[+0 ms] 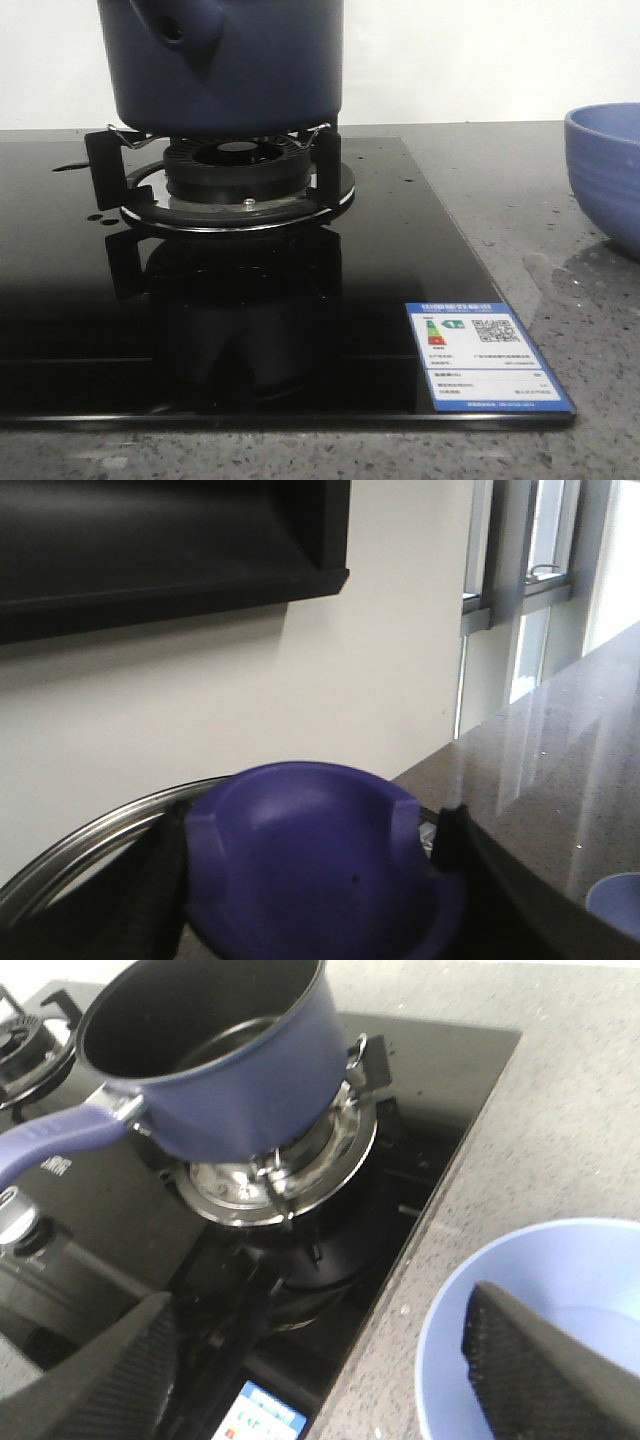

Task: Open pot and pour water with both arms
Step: 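Grasp the light blue bowl rim with the right gripper and lift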

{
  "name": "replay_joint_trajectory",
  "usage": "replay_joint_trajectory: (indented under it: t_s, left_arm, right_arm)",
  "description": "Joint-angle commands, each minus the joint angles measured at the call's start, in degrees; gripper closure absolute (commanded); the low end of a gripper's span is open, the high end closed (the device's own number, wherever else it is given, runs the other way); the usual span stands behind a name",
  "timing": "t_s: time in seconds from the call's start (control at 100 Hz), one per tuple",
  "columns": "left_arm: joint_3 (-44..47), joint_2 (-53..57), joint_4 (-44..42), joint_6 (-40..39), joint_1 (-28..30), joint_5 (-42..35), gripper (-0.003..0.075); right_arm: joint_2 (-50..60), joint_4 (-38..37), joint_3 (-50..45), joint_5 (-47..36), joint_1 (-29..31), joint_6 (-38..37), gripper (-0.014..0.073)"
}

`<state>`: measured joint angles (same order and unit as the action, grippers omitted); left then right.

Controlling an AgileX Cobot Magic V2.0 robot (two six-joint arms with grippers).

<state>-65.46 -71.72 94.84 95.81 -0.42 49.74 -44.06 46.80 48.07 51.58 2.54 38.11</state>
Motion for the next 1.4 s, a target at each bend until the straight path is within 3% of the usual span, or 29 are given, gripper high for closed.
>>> replay_joint_trajectory:
  t_s: [0.0,0.18,0.31,0.41,0.54,0.59,0.65,0.99,1.39]
  left_arm:
    - [-0.16,5.43,2.89,-3.21,1.95,0.24,0.0475]
    - [7.66,14.04,2.42,-3.35,3.11,-10.19,0.0475]
    - [14.32,19.07,2.54,-3.35,3.11,-16.2,0.0475]
    - [18.76,22.26,2.79,-3.35,3.11,-18.16,0.0476]
    - [21.57,25.21,3.49,-3.35,1.12,-19.26,0.0478]
    - [21.67,25.92,2.3,-3.35,-0.51,-20.12,0.0479]
    - [21.67,26.6,1.97,-3.24,-1.81,-20.94,0.0478]
    - [21.67,28.51,2.75,-3.15,-3.83,-25.26,0.0479]
    - [21.67,28.51,3.22,-3.15,-4.65,-25.32,0.0479]
  right_arm:
    - [0.12,3.06,1.77,-3.75,0.26,0.47,0.006]
    - [-1.82,2.95,1.87,-7.82,0.26,-2.53,0.006]
    - [-4.64,-2.37,4.67,-7.62,0.87,-8.86,0.006]
    - [-6.28,-13.12,9.06,-4.08,2.05,-18.23,0.006]
    - [-8.48,-35.29,15.1,3.51,3.2,-35.22,0.006]
    - [-9.37,-42.78,16.36,6.48,3.17,-39.19,0.006]
    - [-10.44,-46.8,16.42,8.08,3.17,-41.73,0.0061]
    - [-18.12,-42.47,9.62,5.92,3.71,-42.6,0.0195]
    - [-23.35,-33.16,2.41,-0.04,6.35,-42.6,0.0207]
